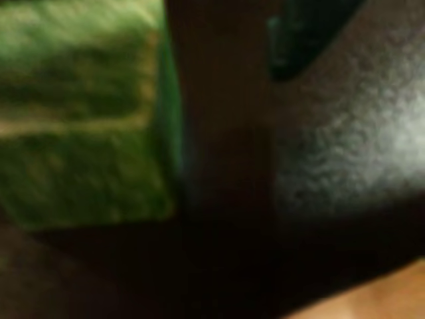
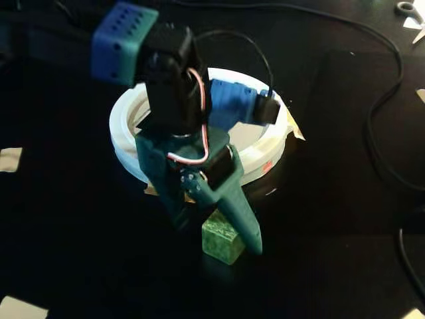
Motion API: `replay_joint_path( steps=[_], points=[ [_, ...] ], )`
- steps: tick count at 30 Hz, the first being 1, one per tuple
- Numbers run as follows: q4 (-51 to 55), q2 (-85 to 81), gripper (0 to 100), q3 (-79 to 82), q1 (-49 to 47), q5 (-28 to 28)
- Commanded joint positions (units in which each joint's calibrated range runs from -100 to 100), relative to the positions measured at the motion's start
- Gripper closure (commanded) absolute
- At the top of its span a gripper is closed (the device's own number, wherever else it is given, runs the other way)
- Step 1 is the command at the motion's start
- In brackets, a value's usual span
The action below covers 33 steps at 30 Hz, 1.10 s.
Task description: Pick up the square block and drop it in corresponding square shaped hole
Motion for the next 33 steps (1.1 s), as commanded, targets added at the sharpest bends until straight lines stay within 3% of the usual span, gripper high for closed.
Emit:
replay_joint_path(
  steps=[1, 5, 8, 21, 27, 31, 33],
  points=[
    [-1.1, -0.2, 9, -4.8, -0.3, -0.3],
    [-0.5, -0.1, 29, -6.7, -0.4, -0.3],
    [-0.5, -0.2, 35, -7.3, -0.4, -0.3],
    [0.1, -1.2, 33, -8.4, -2.5, -1.7],
    [-0.6, -0.7, 23, -9.0, -3.7, -3.5],
    [0.1, -0.2, 26, -10.6, -3.8, -3.5],
    [0.1, -0.3, 36, -10.6, -3.8, -3.5]
  ],
)
